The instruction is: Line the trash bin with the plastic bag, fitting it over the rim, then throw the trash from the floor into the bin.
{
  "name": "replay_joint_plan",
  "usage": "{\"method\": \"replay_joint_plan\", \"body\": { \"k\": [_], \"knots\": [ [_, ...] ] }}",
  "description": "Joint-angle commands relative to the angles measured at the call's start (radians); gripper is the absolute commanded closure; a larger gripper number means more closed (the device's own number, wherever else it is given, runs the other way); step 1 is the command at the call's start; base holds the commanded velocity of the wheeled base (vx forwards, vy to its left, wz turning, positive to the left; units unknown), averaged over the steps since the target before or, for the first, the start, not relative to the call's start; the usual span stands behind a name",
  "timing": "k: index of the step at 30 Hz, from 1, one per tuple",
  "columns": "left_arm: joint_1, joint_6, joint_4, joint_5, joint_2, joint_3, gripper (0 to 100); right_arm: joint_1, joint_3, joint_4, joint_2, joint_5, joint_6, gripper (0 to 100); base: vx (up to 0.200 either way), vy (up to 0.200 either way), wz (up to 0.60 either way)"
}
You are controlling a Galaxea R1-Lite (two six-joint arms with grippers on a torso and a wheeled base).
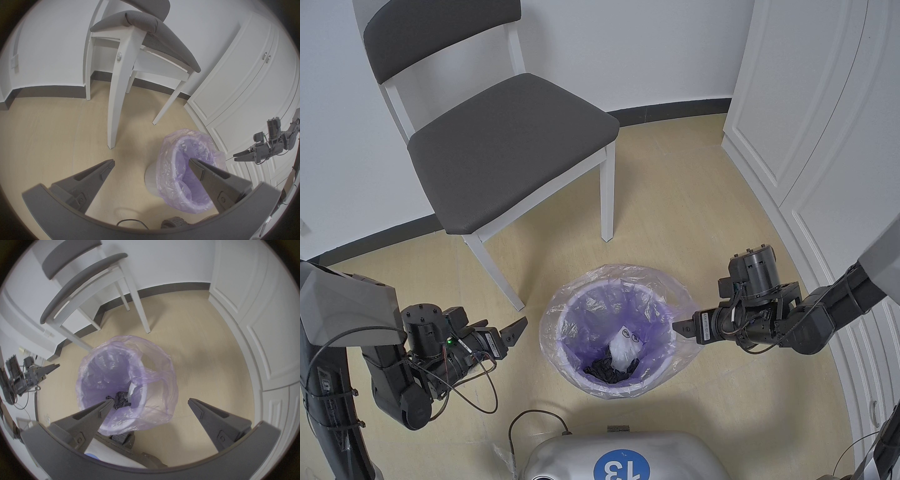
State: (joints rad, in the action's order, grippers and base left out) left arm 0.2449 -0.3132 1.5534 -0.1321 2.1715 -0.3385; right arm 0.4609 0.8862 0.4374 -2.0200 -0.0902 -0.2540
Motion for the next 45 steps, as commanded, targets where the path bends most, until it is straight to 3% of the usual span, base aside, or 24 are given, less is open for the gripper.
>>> {"method": "replay_joint_plan", "body": {
  "k": [1,6,10,14,15,17,22,25,26,29,39,45],
  "knots": [
    [-0.018,0.013,0.017,0.014,-0.062,0.027,0,-0.059,-0.016,0.061,-0.105,0.038,-0.039,0,0.0,0.0,0.0],
    [-0.022,0.014,0.017,0.029,-0.088,0.056,0,-0.099,-0.006,0.127,-0.171,0.081,-0.068,0,0.0,0.0,0.0],
    [-0.024,0.019,0.017,0.063,-0.122,0.085,0,-0.148,-0.01,0.244,-0.203,0.219,-0.128,0,0.0,0.0,0.0],
    [-0.024,0.019,0.017,0.065,-0.15,0.105,0,-0.183,-0.006,0.273,-0.21,0.333,-0.215,0,0.0,0.0,0.0],
    [-0.024,0.019,0.017,0.065,-0.15,0.105,0,-0.183,-0.006,0.273,-0.21,0.333,-0.215,0,0.0,0.0,0.0],
    [-0.021,0.02,0.017,0.069,-0.156,0.108,0,-0.197,-0.013,0.302,-0.213,0.417,-0.269,0,0.0,0.0,0.0],
    [-0.01,0.031,0.017,0.088,-0.159,0.104,0,-0.228,-0.027,0.414,-0.261,0.452,-0.294,0,0.0,0.0,0.0],
    [-0.01,0.059,0.017,0.086,-0.153,0.102,0,-0.232,-0.05,0.489,-0.293,0.517,-0.327,0,0.0,0.0,0.0],
    [-0.01,0.06,0.017,0.086,-0.153,0.102,0,-0.232,-0.05,0.494,-0.295,0.518,-0.329,100,0.0,0.0,0.0],
    [-0.003,0.068,0.017,0.085,-0.148,0.092,0,-0.229,-0.056,0.552,-0.325,0.526,-0.333,100,0.0,0.0,0.0],
    [0.028,0.072,0.017,0.089,-0.119,0.07,0,-0.223,-0.056,0.56,-0.347,0.534,-0.333,100,0.0,0.0,0.0],
    [0.088,0.062,0.017,0.115,-0.058,0.055,0,-0.223,-0.069,0.601,-0.356,0.532,-0.335,100,0.0,0.0,0.0]
  ]
}}
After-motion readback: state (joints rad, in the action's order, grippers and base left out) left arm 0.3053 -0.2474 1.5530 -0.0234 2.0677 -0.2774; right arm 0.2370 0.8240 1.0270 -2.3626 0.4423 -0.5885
